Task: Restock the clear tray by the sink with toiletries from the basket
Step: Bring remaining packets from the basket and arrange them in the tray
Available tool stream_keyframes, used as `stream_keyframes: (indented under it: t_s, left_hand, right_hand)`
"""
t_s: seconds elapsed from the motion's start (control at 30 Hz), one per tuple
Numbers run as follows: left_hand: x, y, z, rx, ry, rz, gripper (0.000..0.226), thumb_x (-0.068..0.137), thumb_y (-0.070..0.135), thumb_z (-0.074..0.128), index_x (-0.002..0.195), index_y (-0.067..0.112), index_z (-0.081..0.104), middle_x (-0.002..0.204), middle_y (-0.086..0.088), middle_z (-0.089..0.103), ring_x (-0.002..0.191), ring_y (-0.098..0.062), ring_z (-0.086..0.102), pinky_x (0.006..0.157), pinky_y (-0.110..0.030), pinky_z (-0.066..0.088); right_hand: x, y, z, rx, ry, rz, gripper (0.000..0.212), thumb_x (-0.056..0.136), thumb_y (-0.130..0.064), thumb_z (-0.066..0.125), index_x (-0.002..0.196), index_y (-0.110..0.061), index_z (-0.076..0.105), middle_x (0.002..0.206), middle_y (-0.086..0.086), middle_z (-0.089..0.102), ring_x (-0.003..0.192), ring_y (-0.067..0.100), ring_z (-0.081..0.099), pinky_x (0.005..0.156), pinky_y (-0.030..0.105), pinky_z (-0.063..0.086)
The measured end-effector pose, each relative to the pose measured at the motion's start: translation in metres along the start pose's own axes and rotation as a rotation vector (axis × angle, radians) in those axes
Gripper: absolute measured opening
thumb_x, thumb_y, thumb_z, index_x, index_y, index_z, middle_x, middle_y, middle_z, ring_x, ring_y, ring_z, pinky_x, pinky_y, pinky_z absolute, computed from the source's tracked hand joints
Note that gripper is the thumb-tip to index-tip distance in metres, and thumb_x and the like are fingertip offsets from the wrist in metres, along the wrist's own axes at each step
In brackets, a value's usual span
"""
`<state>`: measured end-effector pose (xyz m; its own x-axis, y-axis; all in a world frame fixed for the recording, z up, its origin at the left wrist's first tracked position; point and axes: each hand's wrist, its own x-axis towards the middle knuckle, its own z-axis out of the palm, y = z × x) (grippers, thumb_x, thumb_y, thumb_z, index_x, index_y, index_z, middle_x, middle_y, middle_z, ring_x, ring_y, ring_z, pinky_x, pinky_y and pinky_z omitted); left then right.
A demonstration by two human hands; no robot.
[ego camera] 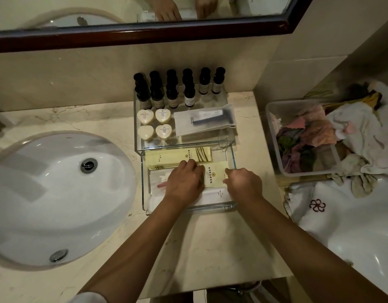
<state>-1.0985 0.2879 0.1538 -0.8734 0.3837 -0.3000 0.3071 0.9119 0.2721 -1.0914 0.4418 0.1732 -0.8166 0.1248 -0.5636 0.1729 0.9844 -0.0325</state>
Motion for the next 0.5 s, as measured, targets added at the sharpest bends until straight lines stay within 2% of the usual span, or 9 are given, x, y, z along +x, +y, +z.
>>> stream_keyframes:
  t_s: [0.13, 0.27, 0.37, 0.5]
  left_hand:
    - [-0.003, 0.001, -0.005, 0.001, -0.001, -0.012, 0.044, 0.089, 0.035, 0.056, 0.127, 0.015, 0.05, 0.13, -0.006, 0.048, 0.116, -0.026, 0.042, 0.088, -0.034, 0.039]
    - [-0.013, -0.003, -0.014, 0.014, 0.013, -0.034, 0.046, 0.088, 0.035, 0.056, 0.13, 0.018, 0.049, 0.131, -0.004, 0.048, 0.118, -0.024, 0.041, 0.088, -0.033, 0.04]
    - [-0.025, -0.011, -0.02, 0.014, 0.031, -0.1, 0.041, 0.09, 0.029, 0.054, 0.129, 0.018, 0.051, 0.13, -0.004, 0.05, 0.117, -0.023, 0.043, 0.088, -0.033, 0.041]
    - [-0.045, -0.017, -0.026, -0.039, 0.058, -0.239, 0.035, 0.092, 0.022, 0.053, 0.127, 0.017, 0.054, 0.128, -0.002, 0.052, 0.119, -0.022, 0.043, 0.089, -0.033, 0.044]
  right_hand:
    - [-0.004, 0.004, -0.004, 0.063, 0.021, -0.014, 0.029, 0.095, -0.018, 0.052, 0.123, -0.021, 0.058, 0.12, 0.002, 0.065, 0.107, 0.022, 0.061, 0.081, 0.025, 0.046]
    - [-0.01, 0.012, -0.011, 0.11, 0.089, -0.076, 0.023, 0.095, -0.026, 0.05, 0.111, -0.017, 0.064, 0.113, 0.006, 0.067, 0.1, 0.026, 0.063, 0.073, 0.026, 0.045]
    - [-0.013, 0.018, -0.022, 0.143, 0.115, -0.144, 0.031, 0.095, -0.031, 0.05, 0.121, -0.019, 0.062, 0.119, 0.007, 0.065, 0.106, 0.027, 0.061, 0.081, 0.028, 0.047]
    - [-0.017, 0.022, -0.032, 0.152, 0.173, -0.275, 0.036, 0.094, -0.035, 0.05, 0.125, -0.019, 0.058, 0.126, 0.004, 0.057, 0.11, 0.025, 0.057, 0.083, 0.031, 0.046]
